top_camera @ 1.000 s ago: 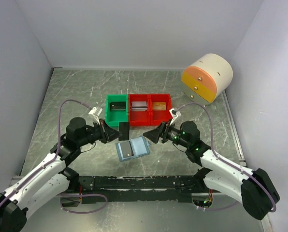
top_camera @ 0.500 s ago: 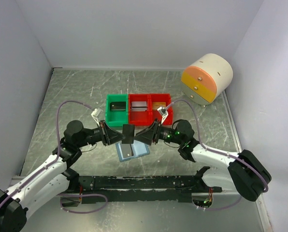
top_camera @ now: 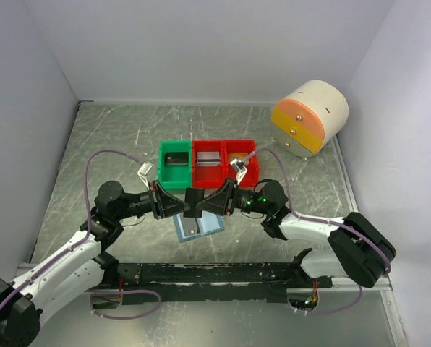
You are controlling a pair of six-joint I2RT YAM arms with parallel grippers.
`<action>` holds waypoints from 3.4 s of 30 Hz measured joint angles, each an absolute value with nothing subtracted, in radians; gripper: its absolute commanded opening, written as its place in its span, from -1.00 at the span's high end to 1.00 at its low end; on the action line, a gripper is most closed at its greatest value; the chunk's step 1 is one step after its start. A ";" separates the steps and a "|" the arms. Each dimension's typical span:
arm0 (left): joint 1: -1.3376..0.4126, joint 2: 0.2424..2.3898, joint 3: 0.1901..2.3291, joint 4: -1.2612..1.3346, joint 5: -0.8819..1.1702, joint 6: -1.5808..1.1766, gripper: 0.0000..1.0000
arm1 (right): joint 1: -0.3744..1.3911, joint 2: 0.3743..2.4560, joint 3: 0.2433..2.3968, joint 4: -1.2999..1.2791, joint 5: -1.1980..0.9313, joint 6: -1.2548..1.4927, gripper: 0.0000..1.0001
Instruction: Take the credit cards out of the card holder
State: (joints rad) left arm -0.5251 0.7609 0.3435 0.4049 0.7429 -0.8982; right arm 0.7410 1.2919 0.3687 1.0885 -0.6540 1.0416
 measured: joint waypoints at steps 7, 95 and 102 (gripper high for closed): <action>-0.525 0.765 0.332 0.450 0.766 -0.919 0.86 | 0.753 1.291 0.387 1.102 -0.662 1.049 0.75; -0.166 0.602 0.838 -0.686 -0.444 -0.558 -0.99 | 0.960 2.231 1.765 -0.232 0.462 -0.606 0.95; -0.166 0.586 0.838 -0.686 -0.444 -0.558 -0.99 | 0.957 2.312 1.827 -0.214 0.488 -0.711 0.87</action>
